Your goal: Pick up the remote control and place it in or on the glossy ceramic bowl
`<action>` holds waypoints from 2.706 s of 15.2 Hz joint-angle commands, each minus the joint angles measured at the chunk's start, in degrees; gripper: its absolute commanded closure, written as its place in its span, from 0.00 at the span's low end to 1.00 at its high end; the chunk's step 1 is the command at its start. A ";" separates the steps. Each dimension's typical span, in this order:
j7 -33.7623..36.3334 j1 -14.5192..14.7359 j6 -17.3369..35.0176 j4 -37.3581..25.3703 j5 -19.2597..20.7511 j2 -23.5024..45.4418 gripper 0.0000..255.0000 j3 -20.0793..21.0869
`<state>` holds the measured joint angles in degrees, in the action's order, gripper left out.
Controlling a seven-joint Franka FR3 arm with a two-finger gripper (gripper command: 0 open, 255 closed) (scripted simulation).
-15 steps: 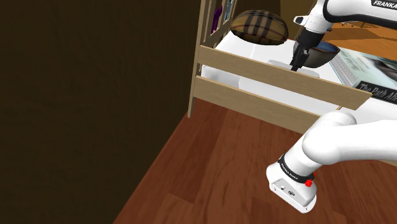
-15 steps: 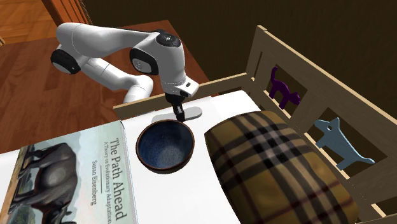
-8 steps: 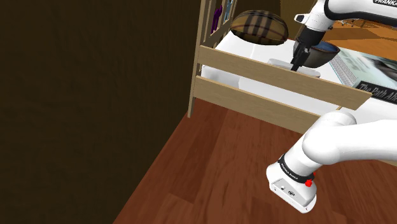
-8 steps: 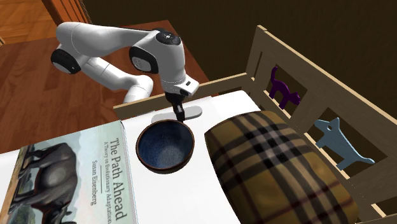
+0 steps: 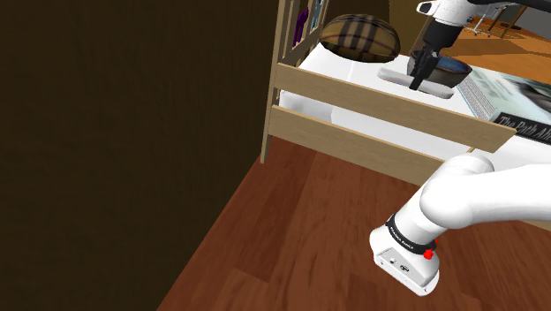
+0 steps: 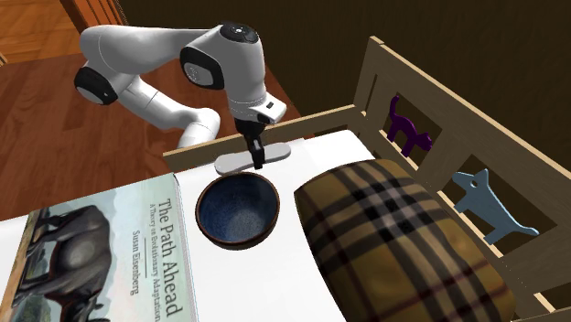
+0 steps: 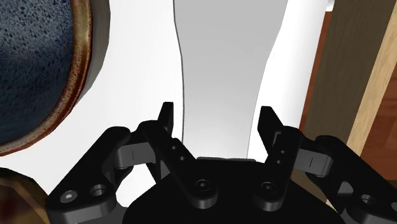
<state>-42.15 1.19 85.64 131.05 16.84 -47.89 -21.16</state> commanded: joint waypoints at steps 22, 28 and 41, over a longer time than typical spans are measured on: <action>-2.27 1.81 -15.27 -23.93 -2.73 8.72 1.00 1.93; -9.95 2.14 -14.45 -29.58 -0.10 13.52 1.00 -5.36; -24.10 3.84 -9.29 -38.02 0.30 24.24 1.00 -20.84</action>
<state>-66.57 5.17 75.57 91.80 16.90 -23.11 -42.21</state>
